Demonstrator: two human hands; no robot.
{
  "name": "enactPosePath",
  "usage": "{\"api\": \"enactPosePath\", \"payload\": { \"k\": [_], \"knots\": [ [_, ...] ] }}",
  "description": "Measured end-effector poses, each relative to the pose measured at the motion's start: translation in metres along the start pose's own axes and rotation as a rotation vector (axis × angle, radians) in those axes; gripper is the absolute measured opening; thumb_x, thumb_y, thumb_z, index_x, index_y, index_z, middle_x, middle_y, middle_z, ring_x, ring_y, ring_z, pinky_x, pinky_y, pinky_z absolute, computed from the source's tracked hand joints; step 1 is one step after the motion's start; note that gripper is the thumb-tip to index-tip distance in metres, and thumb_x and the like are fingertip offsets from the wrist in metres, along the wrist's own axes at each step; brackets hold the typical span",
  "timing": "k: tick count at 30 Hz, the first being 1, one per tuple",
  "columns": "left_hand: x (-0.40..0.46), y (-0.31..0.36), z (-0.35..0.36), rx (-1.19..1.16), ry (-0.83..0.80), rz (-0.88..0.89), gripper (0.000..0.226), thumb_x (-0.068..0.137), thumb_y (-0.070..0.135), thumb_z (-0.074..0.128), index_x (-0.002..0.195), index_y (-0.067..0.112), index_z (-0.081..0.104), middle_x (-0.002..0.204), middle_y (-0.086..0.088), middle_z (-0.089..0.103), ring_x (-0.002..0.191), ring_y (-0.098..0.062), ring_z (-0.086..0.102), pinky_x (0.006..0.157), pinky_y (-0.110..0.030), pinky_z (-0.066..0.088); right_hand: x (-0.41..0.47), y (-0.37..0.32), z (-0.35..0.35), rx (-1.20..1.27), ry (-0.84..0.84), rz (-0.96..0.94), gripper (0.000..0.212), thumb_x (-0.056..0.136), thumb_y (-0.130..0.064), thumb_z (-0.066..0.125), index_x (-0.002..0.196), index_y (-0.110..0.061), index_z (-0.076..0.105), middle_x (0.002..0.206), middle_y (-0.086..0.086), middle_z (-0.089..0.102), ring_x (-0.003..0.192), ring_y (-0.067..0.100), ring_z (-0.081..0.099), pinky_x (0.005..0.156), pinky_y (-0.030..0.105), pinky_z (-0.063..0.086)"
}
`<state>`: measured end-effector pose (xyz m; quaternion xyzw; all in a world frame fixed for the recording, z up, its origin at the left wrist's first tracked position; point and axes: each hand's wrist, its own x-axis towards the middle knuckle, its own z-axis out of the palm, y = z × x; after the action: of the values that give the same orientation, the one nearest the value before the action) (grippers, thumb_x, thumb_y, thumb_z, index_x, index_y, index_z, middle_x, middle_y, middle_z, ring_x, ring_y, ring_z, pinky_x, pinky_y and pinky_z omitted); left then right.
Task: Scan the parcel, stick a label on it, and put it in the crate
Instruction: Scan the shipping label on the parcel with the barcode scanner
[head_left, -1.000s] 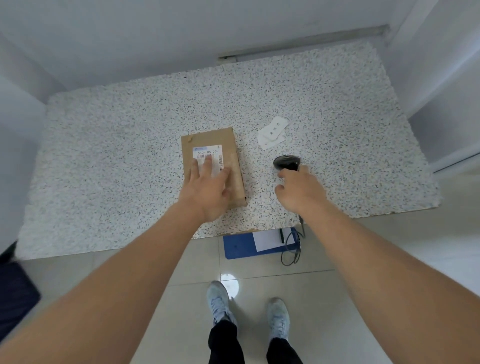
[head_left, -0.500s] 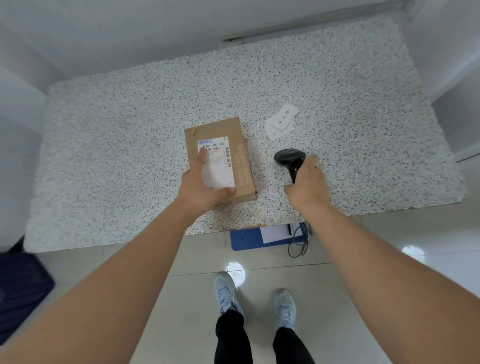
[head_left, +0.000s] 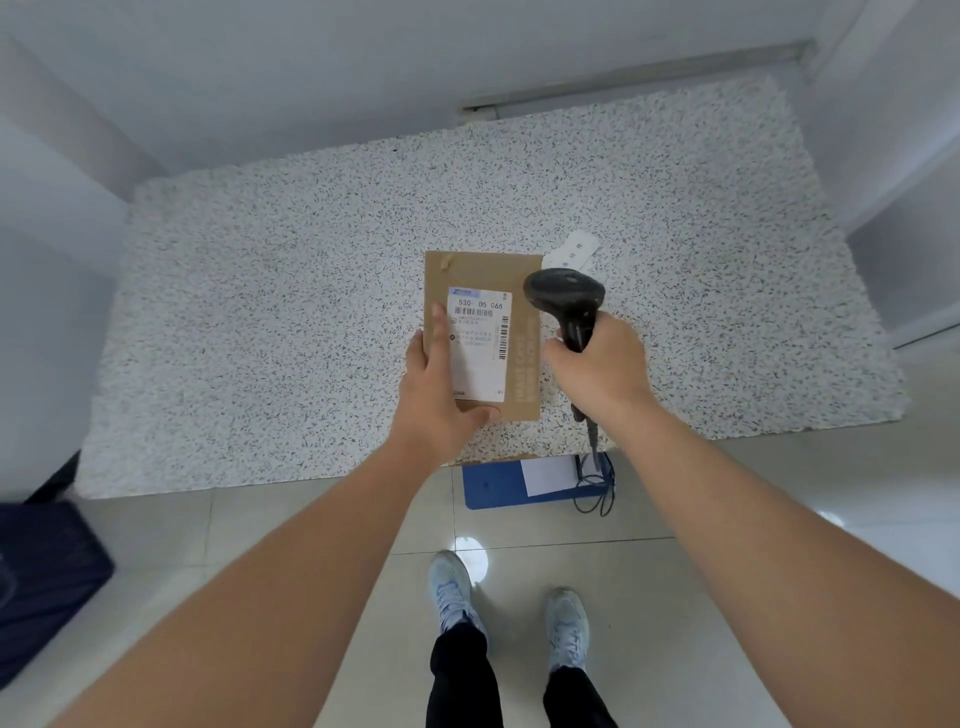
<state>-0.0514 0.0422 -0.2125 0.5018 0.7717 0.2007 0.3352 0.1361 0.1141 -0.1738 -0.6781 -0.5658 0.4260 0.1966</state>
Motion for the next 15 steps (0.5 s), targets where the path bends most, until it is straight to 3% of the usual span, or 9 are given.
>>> {"api": "enactPosePath", "payload": {
  "k": [3, 7, 11, 15],
  "knots": [
    [-0.009, 0.006, 0.002, 0.047, 0.046, -0.006, 0.154, 0.068, 0.023, 0.095, 0.145, 0.062, -0.032, 0.168, -0.001, 0.013, 0.149, -0.034, 0.032, 0.114, -0.061, 0.041, -0.02, -0.015, -0.007, 0.098, -0.053, 0.0, 0.019, 0.094, -0.025, 0.065, 0.084, -0.01, 0.062, 0.077, 0.011, 0.068, 0.07, 0.024, 0.07, 0.059, 0.038, 0.058],
    [-0.014, 0.012, 0.009, 0.022, 0.099, -0.014, 0.151, 0.068, 0.022, 0.094, 0.152, 0.056, -0.026, 0.169, 0.0, 0.013, 0.147, -0.036, 0.034, 0.108, -0.06, 0.048, -0.042, -0.021, -0.009, 0.197, -0.135, 0.036, 0.025, 0.098, -0.026, 0.06, 0.075, -0.017, 0.055, 0.067, 0.002, 0.056, 0.063, 0.02, 0.06, 0.062, 0.038, 0.053],
    [-0.016, 0.022, 0.016, 0.029, 0.12, -0.047, 0.149, 0.071, 0.021, 0.093, 0.153, 0.055, -0.027, 0.171, -0.002, 0.011, 0.148, -0.037, 0.034, 0.109, -0.061, 0.047, -0.054, -0.018, -0.006, 0.237, -0.194, 0.063, 0.018, 0.095, -0.021, 0.061, 0.079, -0.016, 0.054, 0.068, 0.002, 0.053, 0.064, 0.018, 0.059, 0.068, 0.045, 0.06],
    [-0.015, 0.022, 0.018, 0.015, 0.127, -0.059, 0.148, 0.071, 0.021, 0.093, 0.154, 0.052, -0.025, 0.171, 0.0, 0.012, 0.149, -0.037, 0.034, 0.11, -0.063, 0.044, -0.059, -0.018, -0.009, 0.261, -0.236, 0.064, 0.013, 0.097, -0.022, 0.06, 0.09, -0.012, 0.057, 0.072, 0.004, 0.054, 0.064, 0.018, 0.059, 0.061, 0.037, 0.053]
  ]
}}
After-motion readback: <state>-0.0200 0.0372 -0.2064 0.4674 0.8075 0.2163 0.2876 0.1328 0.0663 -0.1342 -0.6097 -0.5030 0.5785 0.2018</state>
